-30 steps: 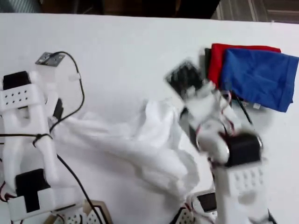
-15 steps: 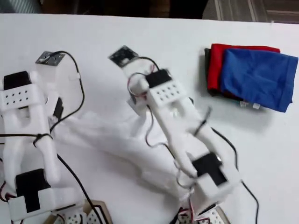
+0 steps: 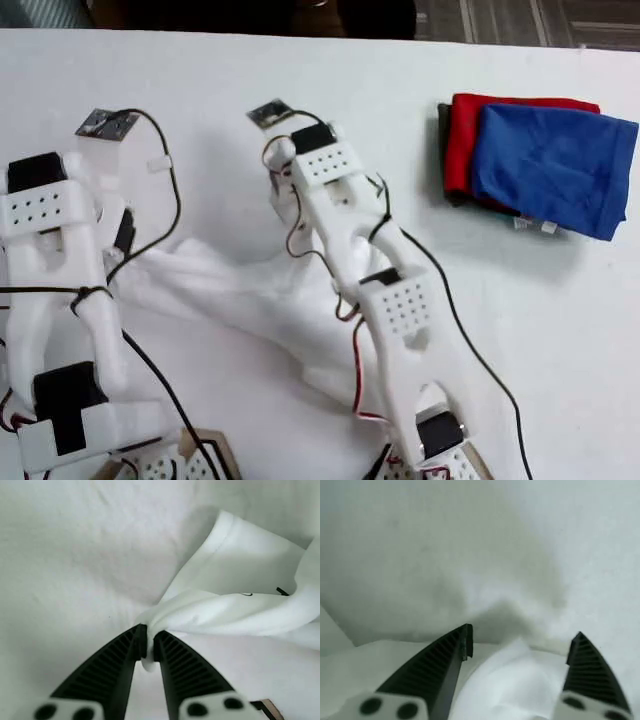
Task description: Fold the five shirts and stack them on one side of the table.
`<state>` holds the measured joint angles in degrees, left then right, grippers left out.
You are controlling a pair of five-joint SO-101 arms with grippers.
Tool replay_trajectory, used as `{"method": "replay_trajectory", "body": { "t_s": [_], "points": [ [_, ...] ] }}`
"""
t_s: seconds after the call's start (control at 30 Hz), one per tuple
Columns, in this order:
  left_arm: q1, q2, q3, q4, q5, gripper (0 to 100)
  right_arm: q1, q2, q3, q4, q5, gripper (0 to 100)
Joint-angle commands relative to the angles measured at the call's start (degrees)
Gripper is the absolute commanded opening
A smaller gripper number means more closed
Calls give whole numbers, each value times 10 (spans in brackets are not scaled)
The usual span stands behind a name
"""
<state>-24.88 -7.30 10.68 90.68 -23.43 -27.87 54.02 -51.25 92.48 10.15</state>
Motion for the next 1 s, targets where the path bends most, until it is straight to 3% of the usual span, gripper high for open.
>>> {"method": "replay_trajectory", "body": {
  "t_s": [0.0,0.23,0.47,0.7,0.97],
  "points": [
    [-4,-25,-5,-7,-3,26,13,40,-99,57,-4,204],
    [-4,-25,-2,-18,-3,26,13,62,-144,88,-4,170],
    [-18,-25,-2,-18,-3,26,14,-7,-87,89,-4,170],
    [-26,-25,-4,-18,-3,26,10,-50,20,88,-2,274],
    [-25,-25,-2,-18,-3,26,13,-55,25,88,-1,202]
  ]
}}
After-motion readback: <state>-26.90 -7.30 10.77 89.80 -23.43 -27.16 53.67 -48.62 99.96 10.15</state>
